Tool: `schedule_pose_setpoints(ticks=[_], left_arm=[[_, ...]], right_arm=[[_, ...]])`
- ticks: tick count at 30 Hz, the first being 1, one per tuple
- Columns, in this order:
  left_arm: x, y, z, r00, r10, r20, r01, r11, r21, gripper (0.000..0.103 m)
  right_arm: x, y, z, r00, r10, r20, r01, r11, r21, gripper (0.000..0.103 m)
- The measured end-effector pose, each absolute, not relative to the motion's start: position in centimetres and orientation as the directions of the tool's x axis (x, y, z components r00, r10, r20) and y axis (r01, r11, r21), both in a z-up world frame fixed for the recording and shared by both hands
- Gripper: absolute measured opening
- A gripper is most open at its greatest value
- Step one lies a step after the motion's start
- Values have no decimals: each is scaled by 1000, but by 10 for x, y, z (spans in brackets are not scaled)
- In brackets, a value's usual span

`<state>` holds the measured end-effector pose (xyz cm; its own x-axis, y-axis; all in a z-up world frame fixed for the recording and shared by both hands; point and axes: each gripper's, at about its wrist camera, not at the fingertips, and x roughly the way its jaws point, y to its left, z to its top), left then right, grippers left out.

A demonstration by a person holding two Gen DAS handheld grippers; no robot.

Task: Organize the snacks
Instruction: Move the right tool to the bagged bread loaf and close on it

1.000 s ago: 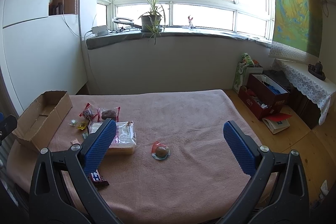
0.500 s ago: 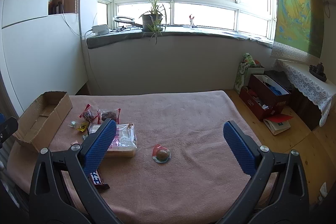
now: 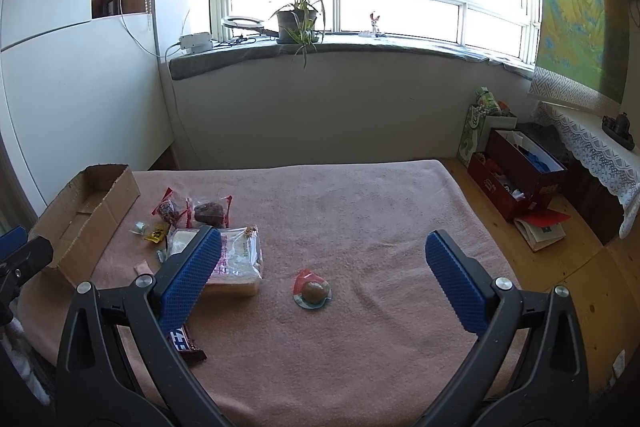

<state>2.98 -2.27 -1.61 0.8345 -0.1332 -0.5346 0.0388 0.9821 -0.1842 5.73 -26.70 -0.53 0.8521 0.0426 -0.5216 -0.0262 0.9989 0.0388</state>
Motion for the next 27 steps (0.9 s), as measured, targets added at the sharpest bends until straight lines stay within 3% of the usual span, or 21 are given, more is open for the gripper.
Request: schedule_pose_setpoints(ticks=[6,13,18,23,27], left_arm=[[46,-30,-36,788,-209,-579,72,966,-250,102],[65,-37,-61,727,-287,-624,91,941,-327,91],[76,-40,-72,697,-325,-638,90,924,-373,88],[87,-41,-86,655,-376,-656,83,898,-432,70],[94,-45,-90,645,-384,-661,92,897,-431,64]], right_arm=[[78,-271,-21,801,167,-575,-115,985,126,103],[104,-269,-43,704,347,-619,-215,936,280,103],[121,-261,-60,634,426,-645,-262,904,339,103],[142,-257,-78,565,482,-669,-280,875,395,103],[158,-252,-88,499,548,-671,-302,836,458,90]])
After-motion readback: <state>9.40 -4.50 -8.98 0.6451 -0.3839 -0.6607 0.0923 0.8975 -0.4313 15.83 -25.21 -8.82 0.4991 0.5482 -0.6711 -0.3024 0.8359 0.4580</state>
